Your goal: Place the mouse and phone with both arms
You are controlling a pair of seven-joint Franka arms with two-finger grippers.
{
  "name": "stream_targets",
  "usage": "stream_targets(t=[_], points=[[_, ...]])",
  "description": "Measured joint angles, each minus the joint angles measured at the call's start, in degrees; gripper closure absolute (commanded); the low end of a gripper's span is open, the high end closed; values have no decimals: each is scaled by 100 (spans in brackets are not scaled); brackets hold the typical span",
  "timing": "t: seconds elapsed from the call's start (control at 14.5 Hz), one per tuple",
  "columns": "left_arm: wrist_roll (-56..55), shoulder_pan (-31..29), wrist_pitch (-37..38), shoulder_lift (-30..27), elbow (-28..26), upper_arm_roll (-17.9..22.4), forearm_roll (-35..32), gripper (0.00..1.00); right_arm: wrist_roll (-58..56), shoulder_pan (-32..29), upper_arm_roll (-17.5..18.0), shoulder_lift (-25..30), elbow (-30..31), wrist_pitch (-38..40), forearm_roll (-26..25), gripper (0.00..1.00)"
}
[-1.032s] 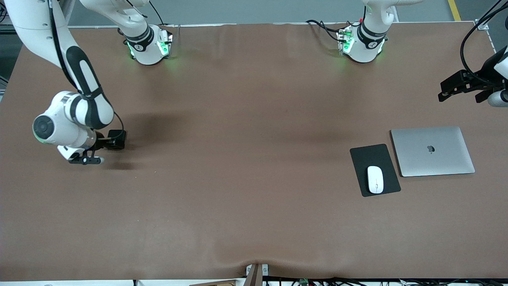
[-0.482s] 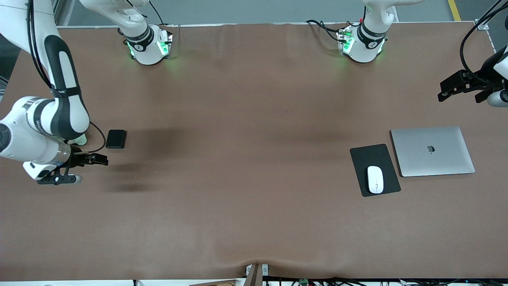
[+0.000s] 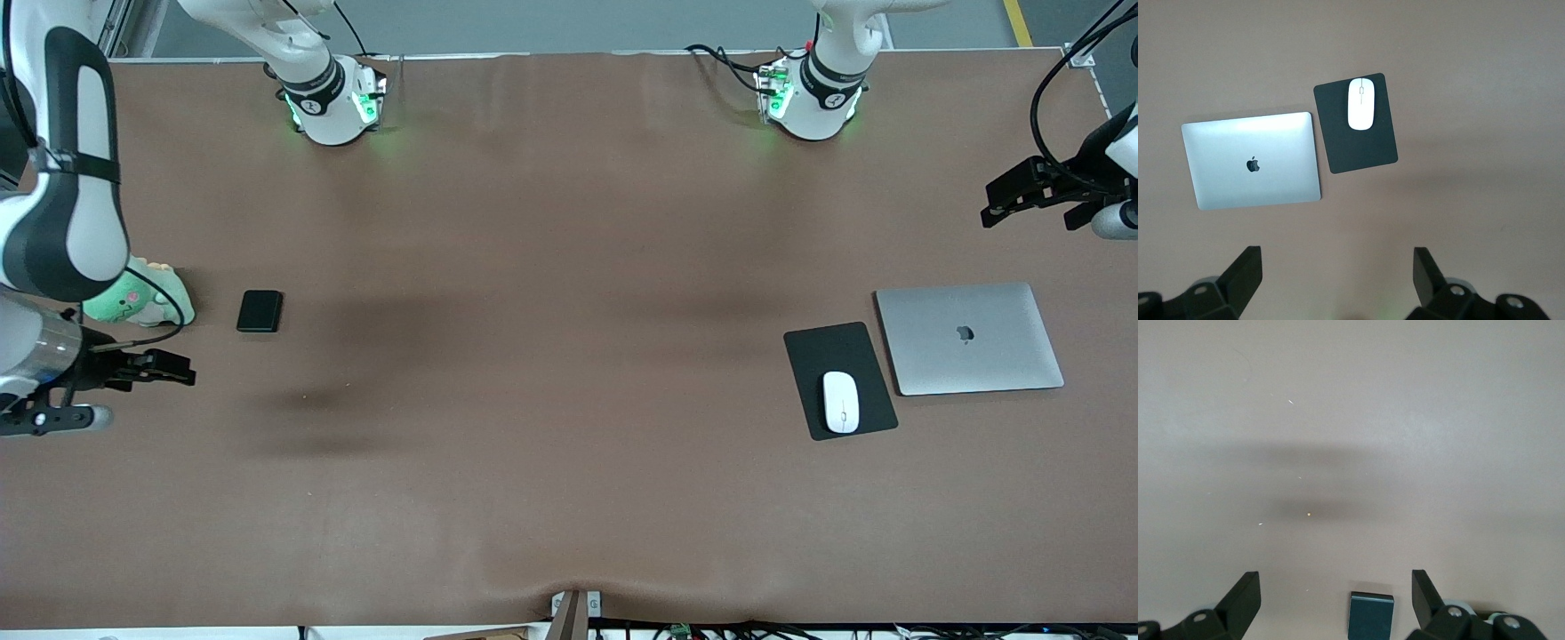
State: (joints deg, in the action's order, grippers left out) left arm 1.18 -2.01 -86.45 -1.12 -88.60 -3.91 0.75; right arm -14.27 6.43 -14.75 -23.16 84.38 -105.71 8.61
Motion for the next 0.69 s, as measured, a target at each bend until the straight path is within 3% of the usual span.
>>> stream_targets(t=[0.34, 0.69], points=[[0, -2, 0, 0, 0, 1, 0, 0, 1, -8, -51, 39, -779, 1006, -13, 0], [0, -2, 0, 4, 0, 1, 0, 0, 6, -38, -241, 503, -1006, 1882, -66, 0]])
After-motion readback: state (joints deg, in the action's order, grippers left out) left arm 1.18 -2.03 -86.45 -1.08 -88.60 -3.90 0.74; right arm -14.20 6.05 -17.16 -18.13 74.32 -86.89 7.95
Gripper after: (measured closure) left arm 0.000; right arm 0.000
